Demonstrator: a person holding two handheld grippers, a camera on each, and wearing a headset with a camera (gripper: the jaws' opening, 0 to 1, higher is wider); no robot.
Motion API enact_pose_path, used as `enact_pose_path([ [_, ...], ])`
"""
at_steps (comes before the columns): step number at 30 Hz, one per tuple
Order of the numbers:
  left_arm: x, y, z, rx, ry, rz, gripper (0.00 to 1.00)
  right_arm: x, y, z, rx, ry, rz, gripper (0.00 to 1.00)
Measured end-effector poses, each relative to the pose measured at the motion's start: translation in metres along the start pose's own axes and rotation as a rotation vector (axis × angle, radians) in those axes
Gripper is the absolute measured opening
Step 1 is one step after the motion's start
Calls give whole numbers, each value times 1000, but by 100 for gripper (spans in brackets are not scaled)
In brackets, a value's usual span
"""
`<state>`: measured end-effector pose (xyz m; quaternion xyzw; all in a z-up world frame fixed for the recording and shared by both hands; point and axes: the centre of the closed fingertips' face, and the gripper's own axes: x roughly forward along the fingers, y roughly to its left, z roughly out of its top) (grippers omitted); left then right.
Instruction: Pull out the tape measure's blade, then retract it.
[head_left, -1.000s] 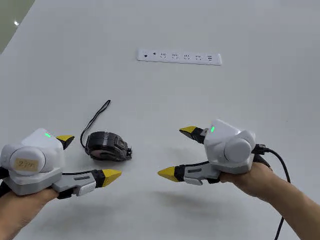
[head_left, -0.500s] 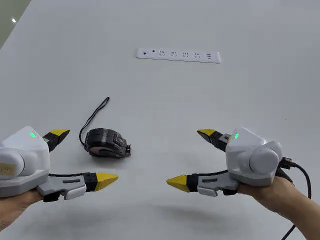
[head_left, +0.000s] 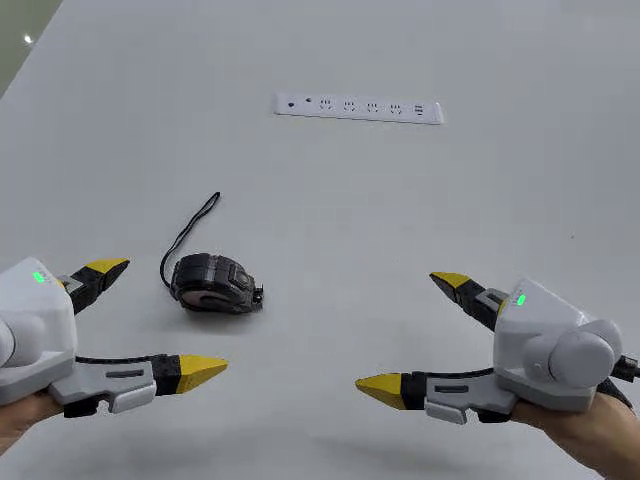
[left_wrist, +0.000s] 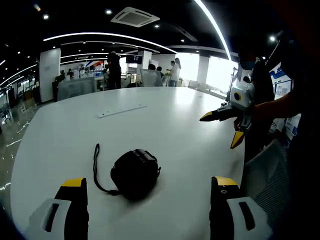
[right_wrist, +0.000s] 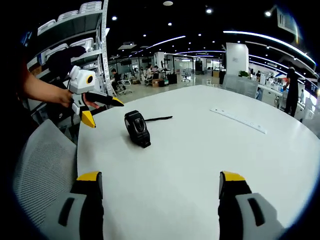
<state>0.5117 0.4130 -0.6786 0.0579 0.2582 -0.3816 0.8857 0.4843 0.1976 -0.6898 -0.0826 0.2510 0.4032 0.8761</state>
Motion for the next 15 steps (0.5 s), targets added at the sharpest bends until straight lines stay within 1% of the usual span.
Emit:
enact_pose_path([
  [2,-2,-1,1,-7,-8,2,100,-4,1,-1,3,-3,-9,99],
  [5,-4,-3,-2,-10,-8,0,100,-8,2,-2,3,-10,-13,99],
  [10,-7,-8,-5,-9,-3,-8,100,-10,3,-4,3,10,-10,99],
  [15,-8,-9,-7,-11,-4,-15,100,-10,3,-2,-1,7,-5,99],
])
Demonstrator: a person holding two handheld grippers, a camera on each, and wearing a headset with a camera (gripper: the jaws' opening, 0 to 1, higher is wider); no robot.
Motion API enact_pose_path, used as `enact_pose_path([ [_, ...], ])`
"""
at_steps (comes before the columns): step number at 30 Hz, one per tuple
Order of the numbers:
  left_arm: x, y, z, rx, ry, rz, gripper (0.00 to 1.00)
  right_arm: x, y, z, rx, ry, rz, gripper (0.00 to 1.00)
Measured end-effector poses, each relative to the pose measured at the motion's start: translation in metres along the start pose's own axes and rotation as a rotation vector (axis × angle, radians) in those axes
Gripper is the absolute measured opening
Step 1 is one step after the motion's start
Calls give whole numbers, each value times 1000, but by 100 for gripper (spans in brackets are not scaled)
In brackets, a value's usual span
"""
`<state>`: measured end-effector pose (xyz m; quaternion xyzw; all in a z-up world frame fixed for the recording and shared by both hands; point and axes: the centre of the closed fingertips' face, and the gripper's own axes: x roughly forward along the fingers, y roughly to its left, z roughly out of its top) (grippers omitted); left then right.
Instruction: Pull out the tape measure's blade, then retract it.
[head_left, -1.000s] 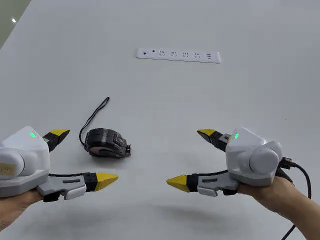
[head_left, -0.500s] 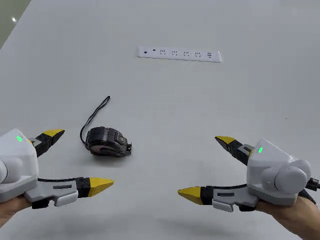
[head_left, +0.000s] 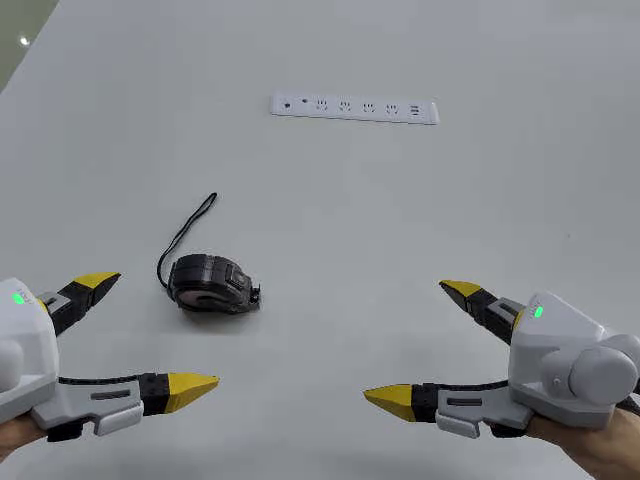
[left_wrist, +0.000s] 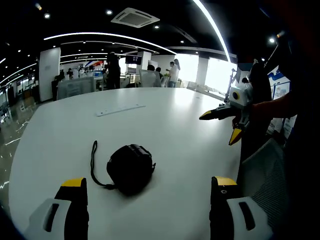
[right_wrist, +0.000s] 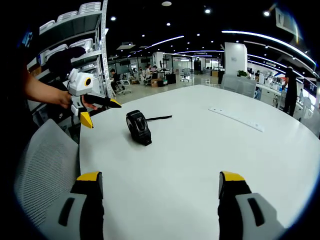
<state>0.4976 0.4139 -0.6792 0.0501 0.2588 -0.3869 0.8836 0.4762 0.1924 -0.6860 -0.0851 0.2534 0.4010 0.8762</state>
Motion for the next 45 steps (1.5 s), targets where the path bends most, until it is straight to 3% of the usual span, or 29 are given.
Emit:
enact_pose_path([
  [15,-1,1,-2,-25,13,-2,100,1,1,0,0,22,3,97],
  [45,1,5,1,15,13,4,100,-1,-1,3,15,16,2,97],
])
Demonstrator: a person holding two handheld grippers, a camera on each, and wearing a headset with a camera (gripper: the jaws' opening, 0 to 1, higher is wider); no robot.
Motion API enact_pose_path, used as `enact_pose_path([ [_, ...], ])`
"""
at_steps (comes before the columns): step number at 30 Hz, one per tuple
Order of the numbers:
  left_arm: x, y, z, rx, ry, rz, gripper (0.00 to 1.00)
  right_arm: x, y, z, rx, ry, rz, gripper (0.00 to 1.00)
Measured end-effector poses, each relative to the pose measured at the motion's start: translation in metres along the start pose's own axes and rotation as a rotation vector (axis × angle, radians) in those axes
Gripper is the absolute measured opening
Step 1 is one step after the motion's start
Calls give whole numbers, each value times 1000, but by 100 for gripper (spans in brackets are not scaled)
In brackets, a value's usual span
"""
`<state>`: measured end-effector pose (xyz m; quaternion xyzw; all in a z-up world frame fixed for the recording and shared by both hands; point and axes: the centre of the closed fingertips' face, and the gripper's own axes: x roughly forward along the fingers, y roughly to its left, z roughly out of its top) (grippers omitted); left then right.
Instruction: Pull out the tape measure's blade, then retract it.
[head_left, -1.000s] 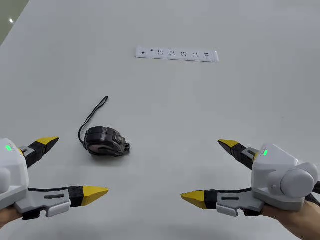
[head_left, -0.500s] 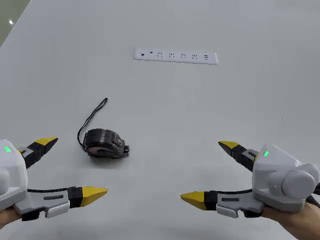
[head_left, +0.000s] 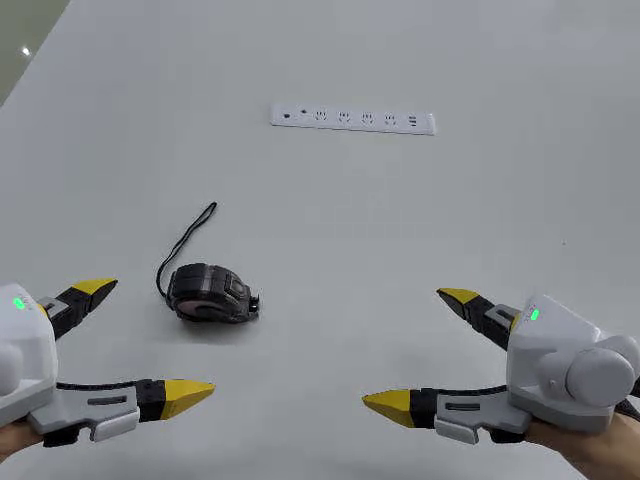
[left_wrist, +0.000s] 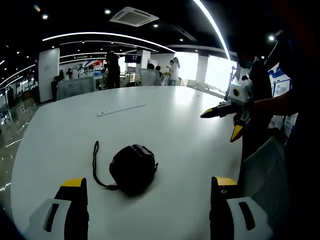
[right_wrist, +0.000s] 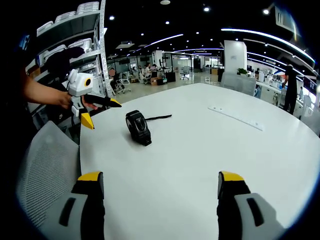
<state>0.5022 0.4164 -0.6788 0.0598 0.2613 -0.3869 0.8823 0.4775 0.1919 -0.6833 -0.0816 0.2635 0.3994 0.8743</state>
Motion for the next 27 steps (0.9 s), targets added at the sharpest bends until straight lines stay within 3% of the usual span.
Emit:
enact_pose_path([
  [27,2,-2,1,20,1,-6,100,-1,0,-2,-6,9,-1,96],
])
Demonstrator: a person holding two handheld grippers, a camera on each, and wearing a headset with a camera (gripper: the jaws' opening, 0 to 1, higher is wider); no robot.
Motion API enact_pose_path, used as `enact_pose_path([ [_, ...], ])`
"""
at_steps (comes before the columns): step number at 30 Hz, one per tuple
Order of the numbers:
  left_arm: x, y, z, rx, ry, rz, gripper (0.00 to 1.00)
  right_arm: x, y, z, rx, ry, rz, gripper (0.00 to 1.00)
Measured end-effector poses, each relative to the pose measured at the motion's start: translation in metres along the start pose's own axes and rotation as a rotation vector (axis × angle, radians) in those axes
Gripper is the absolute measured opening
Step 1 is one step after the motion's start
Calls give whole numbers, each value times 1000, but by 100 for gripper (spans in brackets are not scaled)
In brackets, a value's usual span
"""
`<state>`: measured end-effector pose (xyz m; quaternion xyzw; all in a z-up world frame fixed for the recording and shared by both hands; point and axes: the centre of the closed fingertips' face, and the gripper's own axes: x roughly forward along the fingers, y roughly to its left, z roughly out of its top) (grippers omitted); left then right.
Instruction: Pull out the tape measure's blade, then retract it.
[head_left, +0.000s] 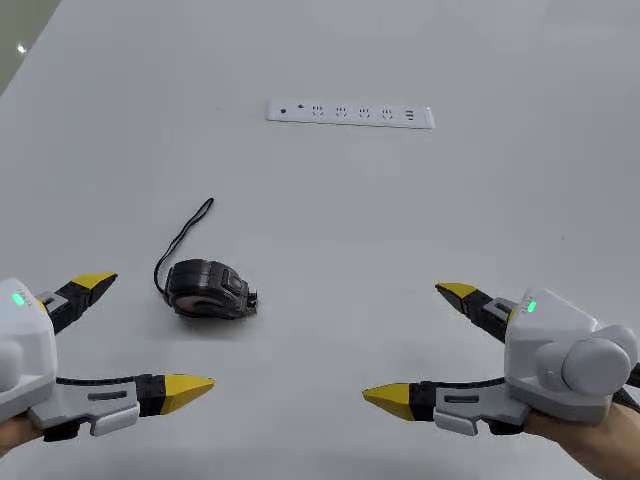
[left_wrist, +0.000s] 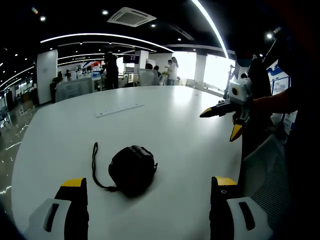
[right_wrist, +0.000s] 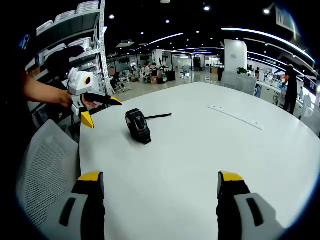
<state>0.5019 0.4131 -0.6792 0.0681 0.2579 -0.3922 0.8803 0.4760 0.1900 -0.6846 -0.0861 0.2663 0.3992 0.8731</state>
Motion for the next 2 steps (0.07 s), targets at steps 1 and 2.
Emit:
enact_pose_path([
  [1,0,0,0,0,-2,-2,100,0,0,0,-1,2,-1,96],
  [2,0,0,0,0,-2,-1,100,0,0,0,-1,2,0,96],
])
